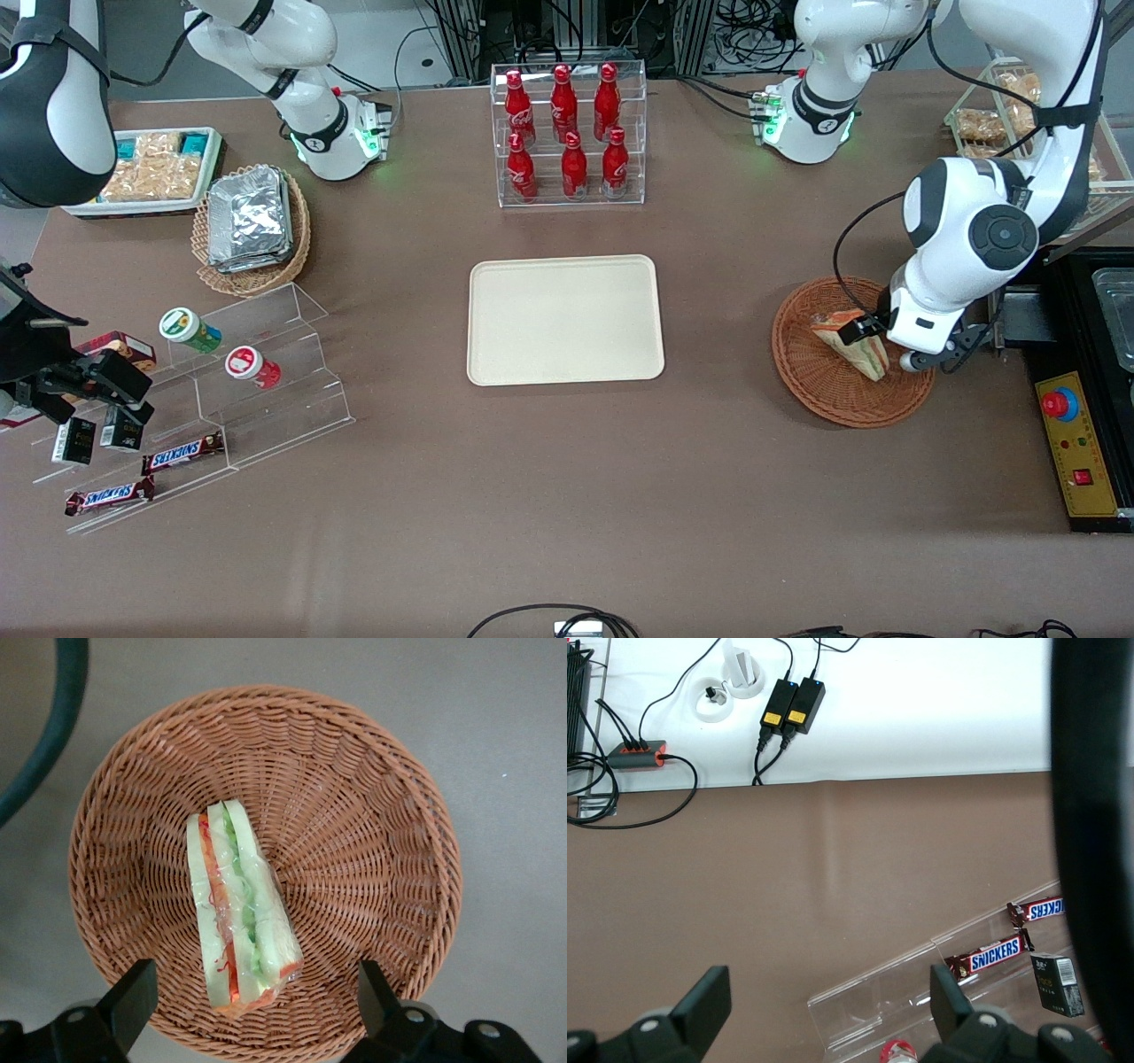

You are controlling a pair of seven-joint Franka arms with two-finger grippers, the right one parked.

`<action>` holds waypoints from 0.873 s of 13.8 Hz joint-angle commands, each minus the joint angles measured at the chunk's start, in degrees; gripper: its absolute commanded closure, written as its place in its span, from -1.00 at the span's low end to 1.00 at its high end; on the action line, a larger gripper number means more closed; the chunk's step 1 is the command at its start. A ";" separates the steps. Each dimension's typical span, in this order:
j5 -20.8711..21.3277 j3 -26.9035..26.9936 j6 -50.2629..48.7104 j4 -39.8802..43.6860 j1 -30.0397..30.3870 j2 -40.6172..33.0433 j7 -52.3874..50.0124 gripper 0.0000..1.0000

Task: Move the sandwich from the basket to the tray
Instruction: 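Close the left gripper on the sandwich's wrapped edge and lift it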

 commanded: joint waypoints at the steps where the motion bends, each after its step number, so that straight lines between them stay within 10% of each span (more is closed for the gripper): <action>1: 1.00 0.09 3.49 -2.19 0.30 0.04 -3.07 -1.00; 12: 1.08 0.87 15.45 -8.17 1.35 4.00 -5.71 -1.00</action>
